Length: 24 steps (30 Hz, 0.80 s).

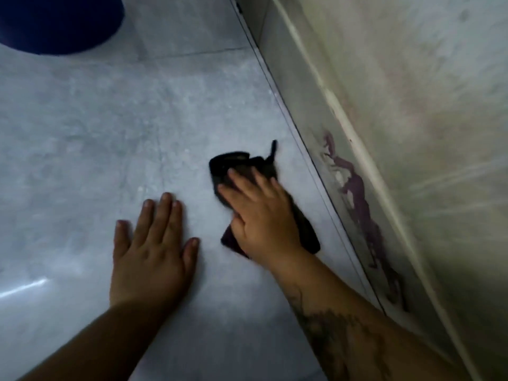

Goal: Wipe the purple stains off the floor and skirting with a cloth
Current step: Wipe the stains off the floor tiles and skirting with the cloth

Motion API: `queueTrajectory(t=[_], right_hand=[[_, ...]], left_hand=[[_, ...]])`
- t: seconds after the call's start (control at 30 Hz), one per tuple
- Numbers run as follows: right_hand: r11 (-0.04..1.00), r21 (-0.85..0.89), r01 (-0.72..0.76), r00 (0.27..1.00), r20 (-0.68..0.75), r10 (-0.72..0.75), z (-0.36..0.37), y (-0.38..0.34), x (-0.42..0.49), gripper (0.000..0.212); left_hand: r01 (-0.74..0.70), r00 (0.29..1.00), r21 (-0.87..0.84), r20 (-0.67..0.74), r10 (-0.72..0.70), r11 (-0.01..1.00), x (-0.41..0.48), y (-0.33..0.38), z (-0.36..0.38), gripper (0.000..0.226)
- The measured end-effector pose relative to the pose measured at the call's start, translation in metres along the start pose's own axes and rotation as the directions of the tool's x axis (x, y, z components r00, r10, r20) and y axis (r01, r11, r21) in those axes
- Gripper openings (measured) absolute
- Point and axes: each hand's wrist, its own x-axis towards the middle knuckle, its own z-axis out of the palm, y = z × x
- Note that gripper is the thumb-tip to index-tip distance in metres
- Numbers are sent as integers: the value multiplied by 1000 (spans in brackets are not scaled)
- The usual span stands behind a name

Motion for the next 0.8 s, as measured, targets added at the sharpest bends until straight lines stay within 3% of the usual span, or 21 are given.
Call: queueTrajectory(t=[0.07,0.17,0.23,0.33,0.43,0.53,0.6,0.8], right_hand=[[999,-18,-31,999,11,31,-2,11,-61,51],[926,-78,-369,930,-35,367,-21,31,-115,52],[902,-86,-424,905,-61,420,-30,32,-104,48],[975,-105,-196,980,8,198,-57,35,-39,38],[901,-433,-17,999,-38,0,-85,50,53,39],[612,-790,38,959,200,198,-85,53,113,61],[525,-849,65,932,239,272,-77,52,100,69],[766,-628,-138,913,218,344,-76,59,-156,36]], left_hand=[[71,997,-51,14,-71,996,-7,13,0,72],[79,996,-71,39,-77,994,-35,47,11,70],[29,999,-52,16,-28,998,-41,55,19,67],[20,1000,-28,-19,-21,999,-40,48,25,67],[22,999,-41,-43,-24,999,-41,50,29,66],[35,999,-36,-33,-37,999,-41,51,28,67],[44,999,-42,-17,-45,998,-40,49,25,67],[44,999,-66,-2,-45,997,-38,50,22,68]])
